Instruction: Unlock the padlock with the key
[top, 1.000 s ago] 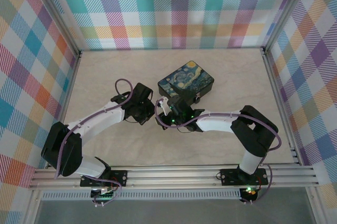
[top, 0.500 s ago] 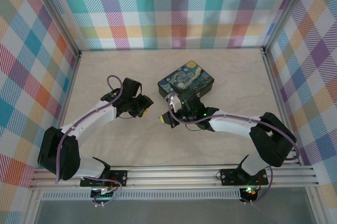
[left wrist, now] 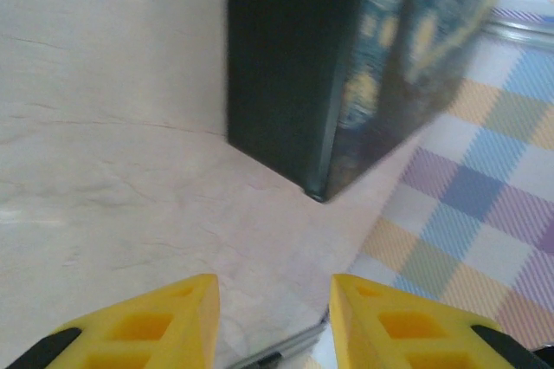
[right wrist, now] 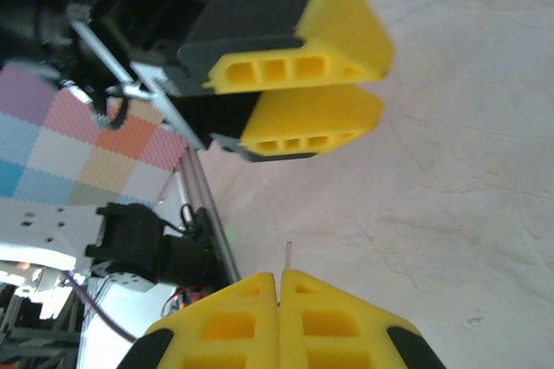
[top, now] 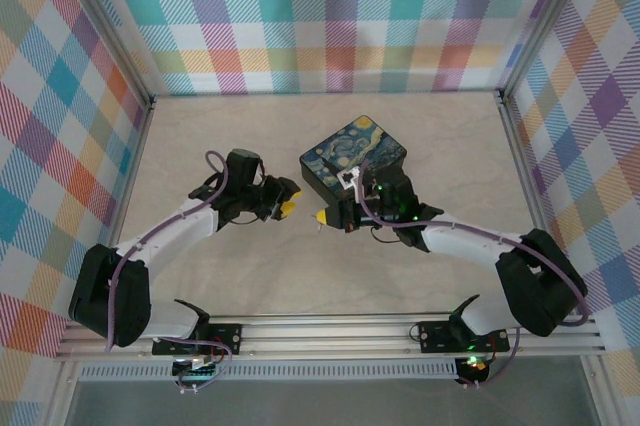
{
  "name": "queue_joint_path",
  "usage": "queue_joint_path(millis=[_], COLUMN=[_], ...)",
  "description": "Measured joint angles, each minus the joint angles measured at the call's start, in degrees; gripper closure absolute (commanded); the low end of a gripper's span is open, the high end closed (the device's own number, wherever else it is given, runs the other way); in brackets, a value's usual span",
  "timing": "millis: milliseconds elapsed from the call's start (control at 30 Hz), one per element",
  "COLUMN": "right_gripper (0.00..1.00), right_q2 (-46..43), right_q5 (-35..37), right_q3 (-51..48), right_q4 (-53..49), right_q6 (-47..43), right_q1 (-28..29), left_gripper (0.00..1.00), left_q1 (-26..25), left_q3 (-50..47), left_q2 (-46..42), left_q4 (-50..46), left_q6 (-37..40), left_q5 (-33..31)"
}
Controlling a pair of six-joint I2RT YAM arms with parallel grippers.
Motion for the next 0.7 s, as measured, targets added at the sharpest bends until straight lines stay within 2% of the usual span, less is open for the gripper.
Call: queue_joint_path(millis=[167, 333, 700], right_gripper=[0.97, 0.96, 0.94], right_q2=[-2.14, -2.21, -2.21], right_q5=[-2.97, -5.11, -8.98], right_q3=[-0.5, -0.5, 0.02], right_q4=[1.44, 1.84, 0.85], right_q6=[0.48, 1.46, 1.7], right_q1=[-0.96, -3.13, -7.43], left_gripper=[0.67, 0.7, 0.74], left_q1=[0.0, 0.0, -0.07], left_q3=[0.0, 1.07, 4.55], left_q2=[0.09, 0.09, 0.07], left_q4=[4.9, 5.88, 4.61], left_q6=[0.22, 3.87, 23.5], left_q5=[5.38, 10.21, 17.94])
